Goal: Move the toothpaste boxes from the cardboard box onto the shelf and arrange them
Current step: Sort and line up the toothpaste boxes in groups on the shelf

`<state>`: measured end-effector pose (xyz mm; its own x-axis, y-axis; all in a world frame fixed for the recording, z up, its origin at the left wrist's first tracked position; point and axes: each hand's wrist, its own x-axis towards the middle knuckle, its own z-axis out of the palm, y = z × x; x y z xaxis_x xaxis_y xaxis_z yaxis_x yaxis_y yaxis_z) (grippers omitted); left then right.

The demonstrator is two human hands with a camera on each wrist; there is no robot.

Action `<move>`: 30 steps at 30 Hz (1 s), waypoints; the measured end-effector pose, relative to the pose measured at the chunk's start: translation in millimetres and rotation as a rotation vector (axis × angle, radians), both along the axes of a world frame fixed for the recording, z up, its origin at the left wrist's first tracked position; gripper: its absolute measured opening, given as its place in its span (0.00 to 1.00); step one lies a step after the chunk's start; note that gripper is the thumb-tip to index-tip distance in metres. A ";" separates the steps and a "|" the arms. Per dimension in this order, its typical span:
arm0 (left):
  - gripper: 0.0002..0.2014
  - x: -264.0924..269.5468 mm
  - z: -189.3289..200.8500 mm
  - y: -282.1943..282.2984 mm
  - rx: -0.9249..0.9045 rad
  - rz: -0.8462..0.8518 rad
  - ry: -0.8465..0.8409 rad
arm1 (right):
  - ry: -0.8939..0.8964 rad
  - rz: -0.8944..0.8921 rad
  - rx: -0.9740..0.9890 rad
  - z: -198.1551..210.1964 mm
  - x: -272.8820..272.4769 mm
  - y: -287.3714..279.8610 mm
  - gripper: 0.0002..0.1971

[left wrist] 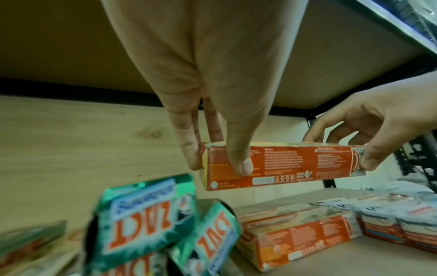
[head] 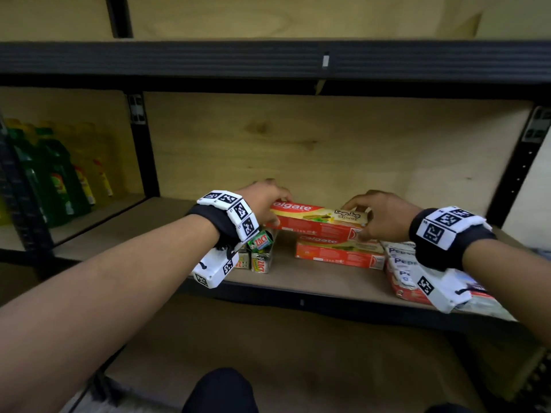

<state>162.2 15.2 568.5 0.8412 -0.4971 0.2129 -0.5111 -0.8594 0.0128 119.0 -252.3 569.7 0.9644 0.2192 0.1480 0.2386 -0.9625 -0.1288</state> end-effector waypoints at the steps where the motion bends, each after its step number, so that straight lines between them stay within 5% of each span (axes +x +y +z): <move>1: 0.30 -0.2 -3.7 -7.6 0.013 -0.015 0.009 | 0.015 -0.010 -0.012 -2.9 -1.7 -6.9 0.32; 13: 0.32 9.2 -56.4 -65.6 0.149 -0.013 0.179 | 0.193 -0.093 -0.133 -51.8 3.8 -47.1 0.33; 30: 0.30 16.1 -81.1 -69.7 -0.012 0.004 0.197 | 0.157 -0.075 -0.057 -81.0 10.2 -57.1 0.32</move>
<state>178.2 -54.5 487.4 0.8689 -0.4924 0.0499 -0.4947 -0.8604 0.1222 129.3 -309.4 488.6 0.9886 0.1495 -0.0161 0.1471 -0.9837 -0.1031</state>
